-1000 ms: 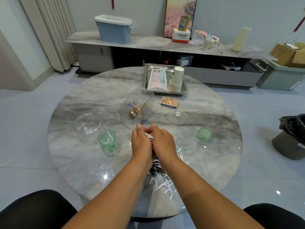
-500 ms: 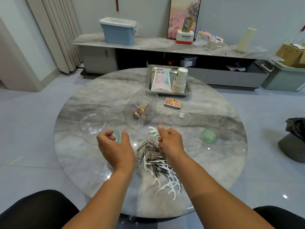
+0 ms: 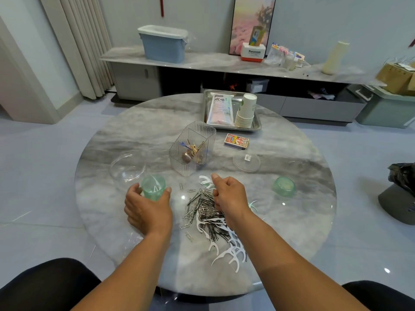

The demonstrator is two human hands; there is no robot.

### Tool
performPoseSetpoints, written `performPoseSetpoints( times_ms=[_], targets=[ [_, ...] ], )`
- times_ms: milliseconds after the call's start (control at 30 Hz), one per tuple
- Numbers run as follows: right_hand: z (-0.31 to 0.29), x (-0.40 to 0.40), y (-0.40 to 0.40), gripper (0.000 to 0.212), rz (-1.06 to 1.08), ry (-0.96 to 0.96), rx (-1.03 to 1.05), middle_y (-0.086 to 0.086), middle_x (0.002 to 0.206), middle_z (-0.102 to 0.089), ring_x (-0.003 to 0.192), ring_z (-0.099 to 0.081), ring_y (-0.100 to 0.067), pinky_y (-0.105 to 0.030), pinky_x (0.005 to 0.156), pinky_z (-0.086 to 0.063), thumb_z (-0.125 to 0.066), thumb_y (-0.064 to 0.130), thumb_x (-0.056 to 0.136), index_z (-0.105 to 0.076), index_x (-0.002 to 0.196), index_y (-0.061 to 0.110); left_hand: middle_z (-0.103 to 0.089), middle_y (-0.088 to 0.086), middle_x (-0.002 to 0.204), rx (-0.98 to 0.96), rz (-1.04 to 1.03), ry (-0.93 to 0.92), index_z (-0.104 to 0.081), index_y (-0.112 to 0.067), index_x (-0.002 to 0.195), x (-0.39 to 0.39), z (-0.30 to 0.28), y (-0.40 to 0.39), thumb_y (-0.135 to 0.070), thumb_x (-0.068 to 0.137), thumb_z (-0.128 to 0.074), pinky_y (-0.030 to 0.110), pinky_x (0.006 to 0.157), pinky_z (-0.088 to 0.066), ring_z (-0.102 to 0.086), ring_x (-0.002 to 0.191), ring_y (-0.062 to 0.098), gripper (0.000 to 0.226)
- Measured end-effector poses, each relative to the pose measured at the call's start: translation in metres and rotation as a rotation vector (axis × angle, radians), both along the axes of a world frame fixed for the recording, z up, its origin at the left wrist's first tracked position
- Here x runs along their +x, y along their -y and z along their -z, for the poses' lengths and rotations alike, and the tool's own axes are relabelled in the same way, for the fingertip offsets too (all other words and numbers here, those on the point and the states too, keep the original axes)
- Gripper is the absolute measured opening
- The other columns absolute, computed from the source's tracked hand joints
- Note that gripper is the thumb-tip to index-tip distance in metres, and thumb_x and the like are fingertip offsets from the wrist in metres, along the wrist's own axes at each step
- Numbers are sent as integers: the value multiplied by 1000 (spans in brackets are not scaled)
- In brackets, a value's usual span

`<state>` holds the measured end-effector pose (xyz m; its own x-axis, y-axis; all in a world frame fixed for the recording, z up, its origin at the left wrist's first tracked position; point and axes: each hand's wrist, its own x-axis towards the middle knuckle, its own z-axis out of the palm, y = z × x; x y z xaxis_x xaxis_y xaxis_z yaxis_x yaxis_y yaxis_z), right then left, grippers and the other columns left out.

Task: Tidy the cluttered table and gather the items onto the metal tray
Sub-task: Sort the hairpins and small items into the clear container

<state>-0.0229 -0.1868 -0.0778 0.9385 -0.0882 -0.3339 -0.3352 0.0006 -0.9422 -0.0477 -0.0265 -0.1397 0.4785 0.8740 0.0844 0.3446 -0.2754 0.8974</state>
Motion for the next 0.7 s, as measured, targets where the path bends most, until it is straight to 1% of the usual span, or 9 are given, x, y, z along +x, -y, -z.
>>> performPoseSetpoints(
  times_ms=[67, 133, 233, 300, 367, 433, 500, 567, 700],
  targets=[
    [-1, 0, 0, 31, -4, 18, 6, -4, 66, -54, 47, -39, -12, -26, 45, -33, -63, 33, 100, -50, 83, 11, -61, 4, 127, 7, 34, -29, -53, -20, 126, -1, 5, -3, -32, 71, -88, 46, 105, -34, -48, 125, 32, 67],
    [-3, 1, 2, 32, -2, 39, 8, -4, 65, -54, 46, -39, -12, -26, 44, -32, -64, 33, 100, -50, 81, 12, -62, 2, 126, 47, 85, 1, -53, -24, 124, -2, 5, -2, -26, 72, -86, 45, 104, -35, -50, 122, 31, 62],
    [-7, 2, 3, 32, 5, 74, 24, -2, 63, -55, 45, -40, -11, -27, 46, -33, -64, 33, 100, -51, 78, 14, -59, -1, 127, 183, 250, 128, -48, -23, 125, -4, 0, 5, -13, 70, -84, 46, 105, -41, -51, 119, 27, 66],
    [-9, 2, 5, 31, 11, 92, 35, -2, 62, -55, 45, -40, -11, -27, 46, -34, -65, 33, 99, -52, 78, 14, -57, -1, 124, 274, 363, 176, -47, -20, 124, -5, -3, 9, -10, 69, -85, 46, 101, -44, -53, 114, 26, 68],
    [-10, 2, 6, 30, 8, 107, 21, -2, 63, -55, 47, -42, -12, -29, 47, -35, -66, 34, 98, -54, 79, 15, -53, 2, 124, 320, 460, 201, -45, -19, 127, -5, -3, 10, -8, 68, -85, 38, 96, -47, -53, 113, 25, 71],
    [-10, 3, 7, 30, 0, 127, -1, -2, 64, -56, 49, -43, -12, -30, 50, -36, -67, 35, 98, -55, 77, 16, -45, 3, 128, 415, 564, 206, -47, -16, 133, -6, -2, 10, -4, 66, -84, 28, 95, -43, -50, 118, 22, 78],
    [-11, 3, 8, 30, -18, 159, -42, -1, 65, -58, 51, -44, -11, -32, 55, -38, -67, 36, 97, -56, 76, 17, -38, 2, 130, 484, 636, 187, -50, -18, 135, -6, -2, 11, 0, 63, -86, 26, 95, -42, -47, 120, 18, 82],
    [-11, 3, 8, 31, -57, 209, -110, 1, 63, -59, 50, -46, -8, -30, 58, -40, -68, 37, 96, -57, 76, 17, -38, 1, 131, 536, 695, 185, -51, -20, 134, -6, -2, 13, 1, 62, -87, 25, 98, -42, -47, 120, 19, 83],
    [-9, 2, 3, 32, -190, 283, -372, 8, 63, -58, 54, -47, -5, -28, 57, -39, -65, 40, 96, -54, 74, 20, -49, -2, 133, 581, 805, 207, -51, -20, 133, -3, -5, 16, -6, 67, -87, 24, 102, -38, -47, 121, 20, 76]
  ],
)
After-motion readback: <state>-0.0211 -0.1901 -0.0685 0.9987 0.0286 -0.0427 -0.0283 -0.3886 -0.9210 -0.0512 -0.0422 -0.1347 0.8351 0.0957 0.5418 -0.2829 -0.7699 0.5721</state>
